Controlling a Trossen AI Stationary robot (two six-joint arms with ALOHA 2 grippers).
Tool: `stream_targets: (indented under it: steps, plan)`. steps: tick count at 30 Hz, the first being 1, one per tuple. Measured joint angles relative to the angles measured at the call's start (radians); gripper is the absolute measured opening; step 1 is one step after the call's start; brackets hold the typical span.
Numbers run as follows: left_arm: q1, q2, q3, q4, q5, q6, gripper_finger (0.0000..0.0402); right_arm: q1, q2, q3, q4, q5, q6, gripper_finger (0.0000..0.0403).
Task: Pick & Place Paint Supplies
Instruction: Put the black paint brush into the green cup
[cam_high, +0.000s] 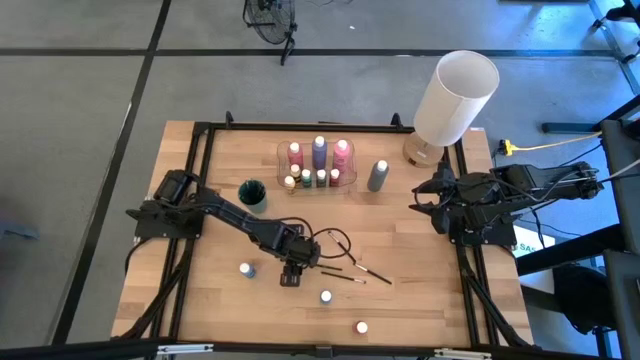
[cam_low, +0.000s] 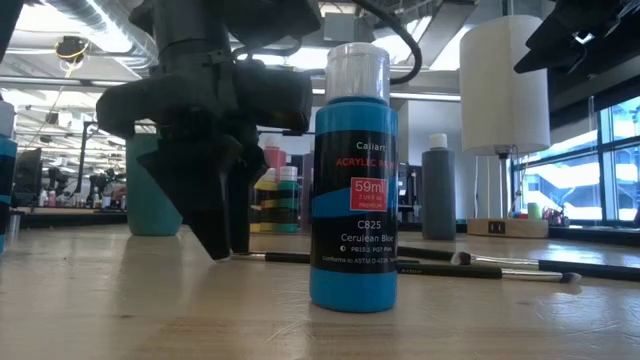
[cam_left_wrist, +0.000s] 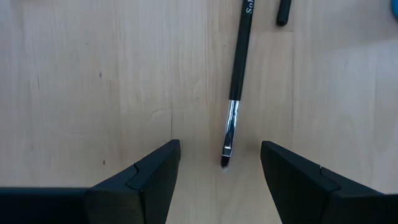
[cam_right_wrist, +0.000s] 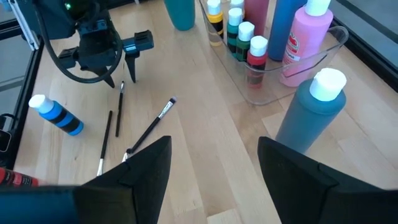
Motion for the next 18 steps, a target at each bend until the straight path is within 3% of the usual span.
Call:
stream_targets:
  steps: [8,18]
  plan:
    - [0.0,-0.001,-0.002,-0.005,-0.003,-0.02,0.0223,0.0,0.0,0.0,0.0,0.0,0.0,0.0242]
    - [-0.023,0.002,-0.004,-0.006,-0.083,0.017,0.0223,0.0,0.0,0.0,0.0,0.0,0.0,0.0242]
